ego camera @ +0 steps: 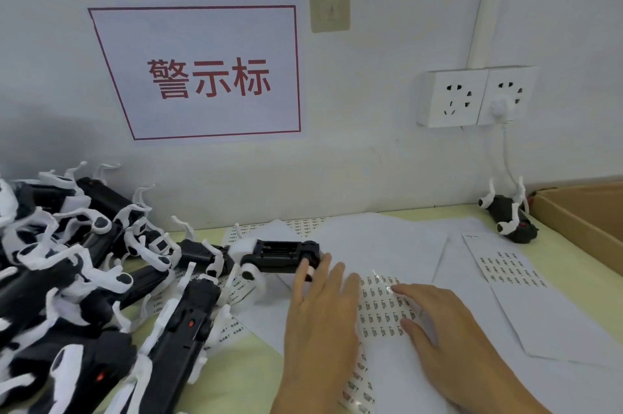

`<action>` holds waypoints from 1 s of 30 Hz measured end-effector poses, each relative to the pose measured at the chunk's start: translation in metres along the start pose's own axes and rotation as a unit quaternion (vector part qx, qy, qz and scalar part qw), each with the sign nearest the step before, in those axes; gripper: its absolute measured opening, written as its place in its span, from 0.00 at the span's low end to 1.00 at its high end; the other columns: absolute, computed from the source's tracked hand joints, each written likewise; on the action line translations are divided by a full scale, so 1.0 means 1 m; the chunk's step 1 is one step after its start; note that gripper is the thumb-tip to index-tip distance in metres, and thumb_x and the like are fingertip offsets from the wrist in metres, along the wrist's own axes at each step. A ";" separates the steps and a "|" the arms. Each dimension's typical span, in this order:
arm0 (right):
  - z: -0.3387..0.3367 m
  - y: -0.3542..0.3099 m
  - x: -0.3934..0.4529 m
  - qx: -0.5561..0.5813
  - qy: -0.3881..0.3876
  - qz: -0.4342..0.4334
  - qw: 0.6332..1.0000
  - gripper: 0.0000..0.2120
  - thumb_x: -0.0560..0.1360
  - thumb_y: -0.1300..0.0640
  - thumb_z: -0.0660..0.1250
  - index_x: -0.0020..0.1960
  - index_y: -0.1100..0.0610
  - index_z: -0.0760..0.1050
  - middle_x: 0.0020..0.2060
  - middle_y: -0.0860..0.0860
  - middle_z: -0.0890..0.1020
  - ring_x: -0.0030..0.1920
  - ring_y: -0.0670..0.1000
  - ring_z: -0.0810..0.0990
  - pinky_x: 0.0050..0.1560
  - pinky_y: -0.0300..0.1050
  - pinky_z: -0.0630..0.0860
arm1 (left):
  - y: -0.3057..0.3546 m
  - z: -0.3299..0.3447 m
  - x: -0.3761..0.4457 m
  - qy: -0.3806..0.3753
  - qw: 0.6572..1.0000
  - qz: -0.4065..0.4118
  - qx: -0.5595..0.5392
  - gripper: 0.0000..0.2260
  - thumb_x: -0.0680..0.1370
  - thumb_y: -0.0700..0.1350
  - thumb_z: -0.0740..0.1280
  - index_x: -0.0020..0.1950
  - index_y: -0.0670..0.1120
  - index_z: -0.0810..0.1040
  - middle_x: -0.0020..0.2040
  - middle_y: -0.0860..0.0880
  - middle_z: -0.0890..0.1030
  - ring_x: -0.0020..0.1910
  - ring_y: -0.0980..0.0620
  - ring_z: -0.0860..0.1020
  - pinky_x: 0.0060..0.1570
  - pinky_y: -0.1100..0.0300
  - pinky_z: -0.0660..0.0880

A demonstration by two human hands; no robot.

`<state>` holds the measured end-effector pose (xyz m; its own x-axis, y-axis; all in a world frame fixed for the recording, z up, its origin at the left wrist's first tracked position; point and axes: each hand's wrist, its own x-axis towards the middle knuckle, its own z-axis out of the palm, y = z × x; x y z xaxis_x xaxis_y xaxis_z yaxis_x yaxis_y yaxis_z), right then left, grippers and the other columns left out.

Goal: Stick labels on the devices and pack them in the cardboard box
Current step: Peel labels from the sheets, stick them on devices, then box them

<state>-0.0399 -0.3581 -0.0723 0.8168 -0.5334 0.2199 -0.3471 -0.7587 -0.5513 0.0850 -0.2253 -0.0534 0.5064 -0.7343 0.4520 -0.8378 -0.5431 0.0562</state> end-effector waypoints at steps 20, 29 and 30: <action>-0.013 0.000 -0.002 0.091 0.087 0.085 0.988 0.17 0.80 0.61 0.60 0.63 0.43 0.72 0.41 0.45 0.79 0.44 0.44 0.77 0.49 0.44 0.76 | 0.036 0.017 -0.004 -0.156 0.981 0.019 -0.117 0.24 0.79 0.61 0.54 0.76 0.60 0.63 0.76 0.54 0.61 0.76 0.51 0.54 0.76 0.54 0.51; -0.018 -0.002 0.000 0.157 0.088 0.090 0.980 0.24 0.75 0.65 0.67 0.58 0.37 0.71 0.43 0.33 0.79 0.46 0.38 0.78 0.43 0.28 0.73 | 0.044 0.024 0.001 -0.107 0.986 -0.021 -0.126 0.29 0.72 0.67 0.45 0.69 0.63 0.68 0.66 0.59 0.66 0.66 0.54 0.59 0.66 0.59 0.58; -0.017 -0.002 0.000 0.153 0.087 0.088 0.981 0.24 0.75 0.65 0.67 0.58 0.37 0.71 0.43 0.32 0.78 0.46 0.37 0.78 0.43 0.29 0.73 | 0.044 0.025 0.002 -0.099 0.986 -0.020 -0.129 0.28 0.72 0.67 0.46 0.68 0.63 0.70 0.63 0.59 0.67 0.63 0.54 0.60 0.64 0.60 0.59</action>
<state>-0.0474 -0.3631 -0.0573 0.6563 -0.7219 0.2195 -0.2997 -0.5164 -0.8022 0.0538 -0.2609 -0.0722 0.5492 -0.7932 0.2631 -0.8271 -0.4707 0.3073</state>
